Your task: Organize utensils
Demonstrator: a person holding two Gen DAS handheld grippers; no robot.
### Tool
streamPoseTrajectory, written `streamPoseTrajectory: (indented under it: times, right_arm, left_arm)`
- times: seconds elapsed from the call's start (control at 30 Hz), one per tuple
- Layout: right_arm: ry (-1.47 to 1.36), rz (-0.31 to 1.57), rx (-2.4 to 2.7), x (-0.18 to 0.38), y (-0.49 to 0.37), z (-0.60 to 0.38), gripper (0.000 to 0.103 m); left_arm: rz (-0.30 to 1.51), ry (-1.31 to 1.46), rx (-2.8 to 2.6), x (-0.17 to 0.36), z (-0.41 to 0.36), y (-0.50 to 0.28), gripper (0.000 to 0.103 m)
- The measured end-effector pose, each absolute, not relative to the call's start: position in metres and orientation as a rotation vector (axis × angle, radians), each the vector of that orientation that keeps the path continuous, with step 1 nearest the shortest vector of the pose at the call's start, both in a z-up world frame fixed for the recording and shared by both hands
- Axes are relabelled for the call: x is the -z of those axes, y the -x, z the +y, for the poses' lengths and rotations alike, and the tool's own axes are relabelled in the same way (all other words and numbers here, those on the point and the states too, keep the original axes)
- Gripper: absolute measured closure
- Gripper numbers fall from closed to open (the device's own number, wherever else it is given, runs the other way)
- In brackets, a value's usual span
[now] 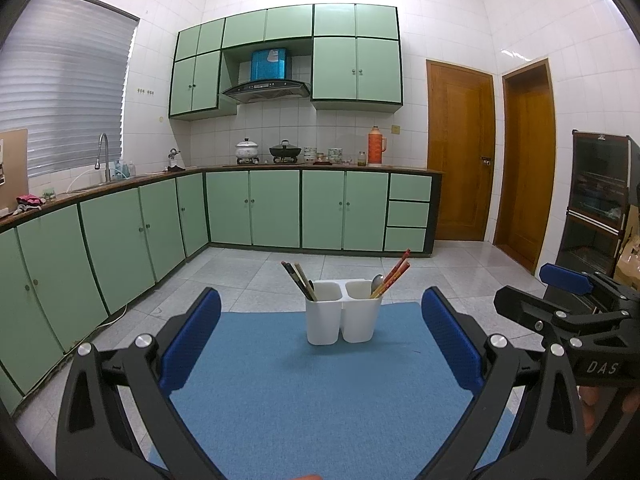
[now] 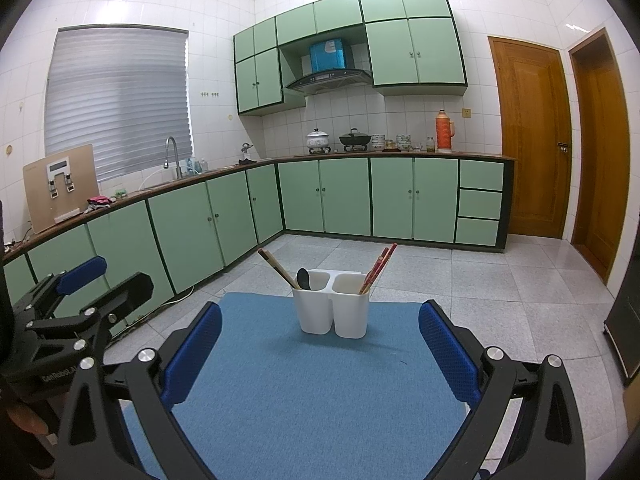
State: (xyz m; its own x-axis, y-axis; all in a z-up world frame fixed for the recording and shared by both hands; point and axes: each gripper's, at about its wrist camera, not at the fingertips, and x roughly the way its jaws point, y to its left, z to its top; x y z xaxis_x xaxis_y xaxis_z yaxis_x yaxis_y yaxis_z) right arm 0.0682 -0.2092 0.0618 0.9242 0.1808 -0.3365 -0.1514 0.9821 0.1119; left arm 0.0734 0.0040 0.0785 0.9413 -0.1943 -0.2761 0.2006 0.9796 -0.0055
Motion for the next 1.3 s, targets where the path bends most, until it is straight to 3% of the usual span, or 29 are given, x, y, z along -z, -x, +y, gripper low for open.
streamPoseTrajectory:
  times: [1.3]
  right_arm:
    - [-0.081,0.355,-0.169,-0.0611,-0.069,-0.2035,0.006]
  left_arm:
    - [0.281,-0.015,0.199,-0.0782,0.0056,-0.0719,0.006]
